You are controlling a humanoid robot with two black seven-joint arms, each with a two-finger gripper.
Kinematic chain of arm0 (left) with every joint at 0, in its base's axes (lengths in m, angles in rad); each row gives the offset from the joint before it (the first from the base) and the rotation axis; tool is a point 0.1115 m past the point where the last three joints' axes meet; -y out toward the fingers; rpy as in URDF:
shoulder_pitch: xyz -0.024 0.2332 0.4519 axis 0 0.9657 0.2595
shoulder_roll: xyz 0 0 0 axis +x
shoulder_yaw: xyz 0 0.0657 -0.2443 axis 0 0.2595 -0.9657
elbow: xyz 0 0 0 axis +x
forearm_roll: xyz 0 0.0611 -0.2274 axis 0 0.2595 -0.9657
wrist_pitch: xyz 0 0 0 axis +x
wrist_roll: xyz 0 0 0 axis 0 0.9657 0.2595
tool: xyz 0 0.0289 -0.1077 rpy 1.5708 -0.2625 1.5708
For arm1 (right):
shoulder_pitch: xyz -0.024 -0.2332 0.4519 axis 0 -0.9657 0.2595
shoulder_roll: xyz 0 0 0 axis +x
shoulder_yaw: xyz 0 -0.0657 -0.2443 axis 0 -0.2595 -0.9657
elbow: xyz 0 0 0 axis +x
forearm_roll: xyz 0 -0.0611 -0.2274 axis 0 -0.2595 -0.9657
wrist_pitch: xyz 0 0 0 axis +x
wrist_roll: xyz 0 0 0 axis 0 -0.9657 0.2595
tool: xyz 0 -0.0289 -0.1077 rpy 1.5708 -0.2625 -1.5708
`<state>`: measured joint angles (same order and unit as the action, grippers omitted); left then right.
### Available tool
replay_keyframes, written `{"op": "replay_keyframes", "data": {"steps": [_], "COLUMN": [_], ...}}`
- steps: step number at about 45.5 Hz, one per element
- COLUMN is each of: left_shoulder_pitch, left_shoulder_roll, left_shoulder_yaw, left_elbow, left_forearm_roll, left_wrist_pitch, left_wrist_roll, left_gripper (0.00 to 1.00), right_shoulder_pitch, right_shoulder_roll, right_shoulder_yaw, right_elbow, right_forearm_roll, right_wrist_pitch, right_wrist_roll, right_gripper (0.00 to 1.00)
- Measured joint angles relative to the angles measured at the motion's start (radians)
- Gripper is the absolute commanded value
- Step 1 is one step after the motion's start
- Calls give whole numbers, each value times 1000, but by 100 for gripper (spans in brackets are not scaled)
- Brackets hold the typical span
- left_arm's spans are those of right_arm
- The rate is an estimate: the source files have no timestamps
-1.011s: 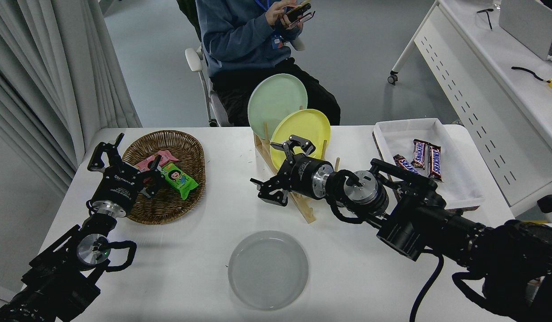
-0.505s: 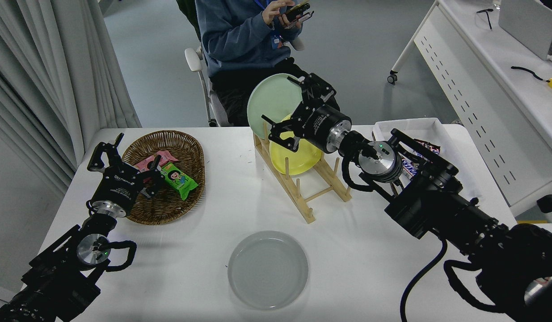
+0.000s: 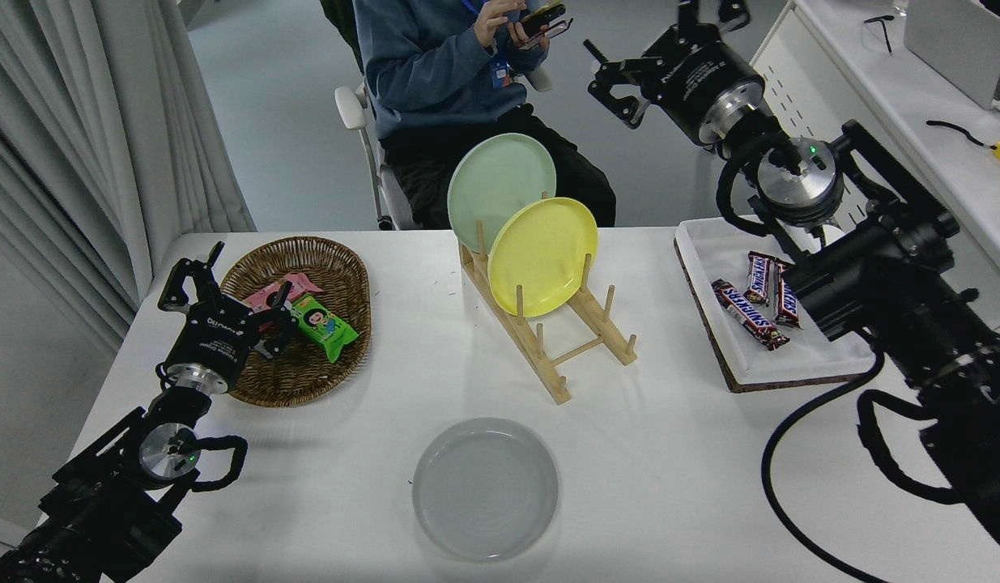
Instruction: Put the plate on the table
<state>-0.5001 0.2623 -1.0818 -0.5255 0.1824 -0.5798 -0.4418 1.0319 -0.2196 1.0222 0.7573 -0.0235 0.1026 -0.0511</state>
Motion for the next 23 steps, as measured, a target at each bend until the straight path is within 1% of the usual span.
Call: {"op": "replay_keyframes", "data": {"steps": [4, 12, 23], "left_shoulder_pitch": [0, 0, 0], "left_shoulder_roll": [0, 0, 0], "left_shoulder_yaw": [0, 0, 0], "left_elbow": [0, 0, 0], "left_forearm_roll": [0, 0, 0], "left_wrist_pitch": [0, 0, 0], "left_wrist_roll": [0, 0, 0], "left_gripper": [100, 100, 100], "right_shoulder_pitch": [-49, -176, -337], "right_shoulder_roll": [-39, -95, -97], "right_shoulder_yaw": [2, 14, 68], "right_elbow": [-3, -16, -53], "right_forearm_roll": [-36, -73, -76], "right_wrist_pitch": [22, 117, 253], "right_wrist_roll": [0, 1, 18], "right_gripper": [100, 100, 100]}}
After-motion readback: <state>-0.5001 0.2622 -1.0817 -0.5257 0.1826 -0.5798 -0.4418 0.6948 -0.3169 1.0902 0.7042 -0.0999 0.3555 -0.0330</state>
